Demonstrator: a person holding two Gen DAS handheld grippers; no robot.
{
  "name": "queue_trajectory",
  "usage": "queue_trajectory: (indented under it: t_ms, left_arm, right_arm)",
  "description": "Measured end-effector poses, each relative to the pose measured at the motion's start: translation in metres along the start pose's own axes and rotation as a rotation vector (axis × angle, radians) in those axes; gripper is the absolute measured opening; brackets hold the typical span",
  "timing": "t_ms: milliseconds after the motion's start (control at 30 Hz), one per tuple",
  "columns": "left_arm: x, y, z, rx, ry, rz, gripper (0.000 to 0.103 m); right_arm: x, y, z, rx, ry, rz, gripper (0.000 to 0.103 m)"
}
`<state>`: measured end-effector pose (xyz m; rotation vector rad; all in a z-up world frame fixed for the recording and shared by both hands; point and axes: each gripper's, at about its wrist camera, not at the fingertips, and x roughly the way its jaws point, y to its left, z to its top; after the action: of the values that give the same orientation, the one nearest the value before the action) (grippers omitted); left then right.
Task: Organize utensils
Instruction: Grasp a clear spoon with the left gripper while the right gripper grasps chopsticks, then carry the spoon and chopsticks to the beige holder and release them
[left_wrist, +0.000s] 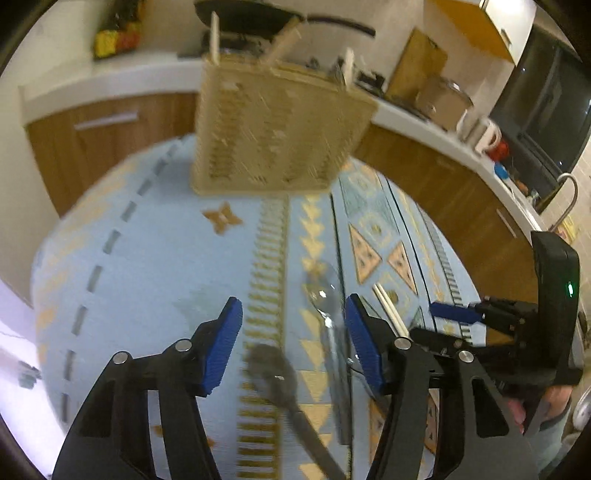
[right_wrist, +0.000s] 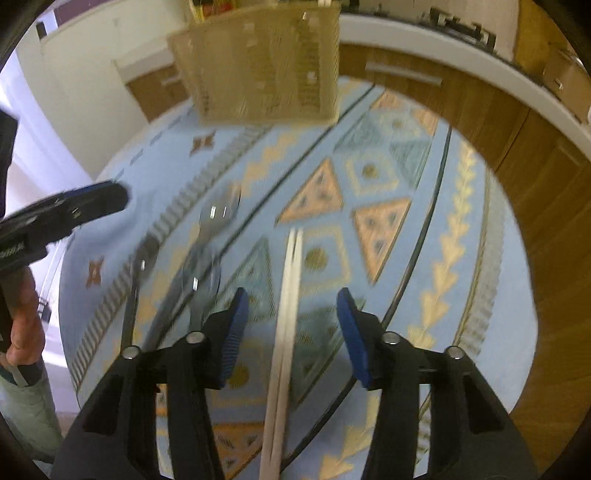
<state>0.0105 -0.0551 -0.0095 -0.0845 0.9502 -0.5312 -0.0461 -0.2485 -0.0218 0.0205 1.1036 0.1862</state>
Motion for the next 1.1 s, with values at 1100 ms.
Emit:
queue_trajectory:
  t_ms: [1100]
  left_arm:
    - [0.038, -0.049, 0.033, 0.147, -0.018, 0.109, 0.031]
  right_arm:
    - [-0.029, -0.006, -0.005, -0.016, -0.105, 0.104, 0.01]
